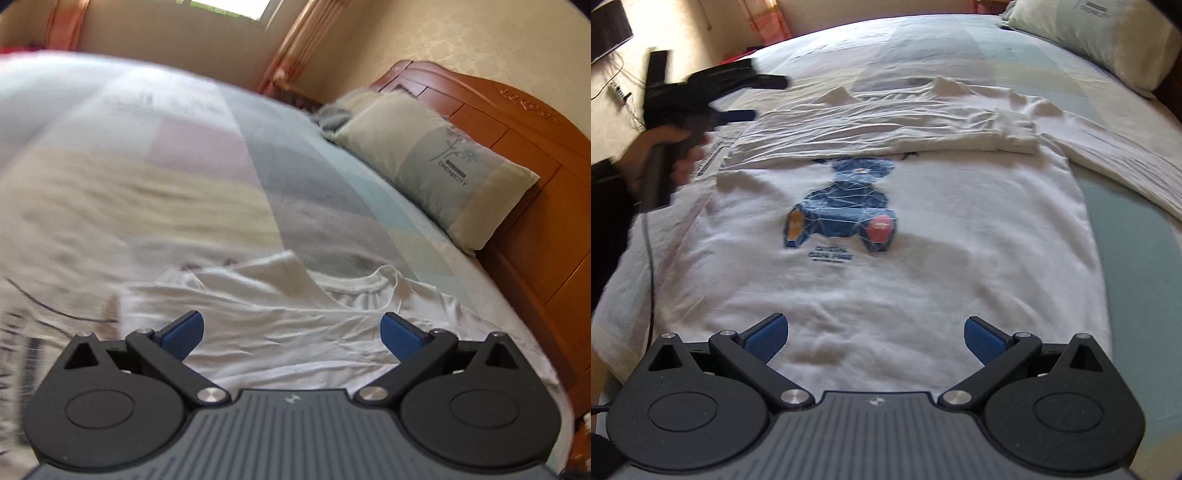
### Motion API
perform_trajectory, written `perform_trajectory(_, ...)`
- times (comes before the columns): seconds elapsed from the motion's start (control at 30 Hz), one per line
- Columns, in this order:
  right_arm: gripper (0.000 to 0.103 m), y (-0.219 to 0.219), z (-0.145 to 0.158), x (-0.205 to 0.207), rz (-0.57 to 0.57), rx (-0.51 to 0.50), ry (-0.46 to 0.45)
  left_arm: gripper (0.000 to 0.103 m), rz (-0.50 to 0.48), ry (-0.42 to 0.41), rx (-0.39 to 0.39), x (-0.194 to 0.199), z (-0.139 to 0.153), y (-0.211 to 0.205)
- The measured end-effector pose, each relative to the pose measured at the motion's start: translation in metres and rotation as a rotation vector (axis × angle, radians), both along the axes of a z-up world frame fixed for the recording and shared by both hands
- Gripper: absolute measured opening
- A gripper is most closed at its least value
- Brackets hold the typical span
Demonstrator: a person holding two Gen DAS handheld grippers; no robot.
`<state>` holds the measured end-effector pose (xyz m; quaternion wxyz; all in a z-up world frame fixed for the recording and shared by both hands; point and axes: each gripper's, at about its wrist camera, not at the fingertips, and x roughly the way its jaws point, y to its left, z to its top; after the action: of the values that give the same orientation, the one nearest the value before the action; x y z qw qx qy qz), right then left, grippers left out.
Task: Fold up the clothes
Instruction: 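Smooth the folded sleeve flat with the open left gripper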
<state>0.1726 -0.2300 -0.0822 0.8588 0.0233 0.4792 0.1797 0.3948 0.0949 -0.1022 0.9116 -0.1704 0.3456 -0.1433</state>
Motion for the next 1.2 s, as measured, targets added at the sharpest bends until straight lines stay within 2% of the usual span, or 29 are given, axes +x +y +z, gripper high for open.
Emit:
perform_trajectory(0.1, 0.103, 0.0, -0.007, 0.002, 0.0, -0.007, 0.02, 0.1, 0.069, 0.05, 0.079, 0.003, -0.022, 0.006)
perform_trajectory(0.2, 0.103, -0.004, -0.014, 0.004, -0.008, -0.009, 0.043, 0.1, 0.092, 0.018, 0.056, -0.016, -0.018, 0.021)
perform_trajectory(0.3, 0.103, -0.005, -0.017, 0.006, -0.004, -0.006, 0.044, 0.1, 0.112, -0.03, -0.033, -0.03, -0.008, 0.042)
perform_trajectory(0.4, 0.103, -0.006, -0.018, 0.009, -0.005, -0.003, 0.042, 0.099, 0.139, -0.012, -0.154, -0.028, -0.01, 0.069)
perform_trajectory(0.43, 0.103, -0.006, -0.018, 0.009, -0.007, 0.001, 0.04, 0.098, 0.152, -0.015, -0.17, -0.027, -0.011, 0.072)
perform_trajectory(0.5, 0.103, -0.006, -0.019, 0.009, -0.004, 0.0, 0.033, 0.098, 0.132, -0.03, -0.194, -0.023, -0.011, 0.072)
perform_trajectory(0.6, 0.103, -0.004, -0.019, 0.007, 0.017, -0.023, 0.02, 0.099, 0.022, -0.034, -0.211, -0.01, -0.013, 0.056)
perform_trajectory(0.7, 0.103, 0.0, -0.02, 0.007, 0.03, -0.049, 0.01, 0.1, -0.046, -0.009, -0.181, 0.011, -0.019, 0.037)
perform_trajectory(0.8, 0.103, 0.0, -0.021, 0.005, 0.041, -0.06, -0.002, 0.099, 0.041, -0.018, -0.079, 0.022, -0.026, 0.028)
perform_trajectory(0.87, 0.103, 0.0, -0.021, 0.003, 0.051, -0.062, -0.013, 0.098, 0.142, -0.022, -0.017, 0.023, -0.032, 0.031)
perform_trajectory(0.93, 0.103, -0.002, -0.021, 0.001, 0.058, -0.057, -0.021, 0.099, 0.164, -0.031, -0.048, 0.017, -0.036, 0.037)
perform_trajectory(1.03, 0.103, -0.004, -0.021, 0.0, 0.06, -0.048, -0.026, 0.099, 0.167, -0.004, 0.008, 0.015, -0.025, 0.034)
perform_trajectory(1.07, 0.103, -0.004, -0.021, 0.001, 0.059, -0.048, -0.026, 0.099, 0.163, -0.001, 0.025, 0.014, -0.02, 0.032)
perform_trajectory(1.2, 0.103, -0.002, -0.022, 0.0, 0.06, -0.057, -0.033, 0.099, 0.038, -0.057, 0.05, 0.019, 0.0, 0.008)
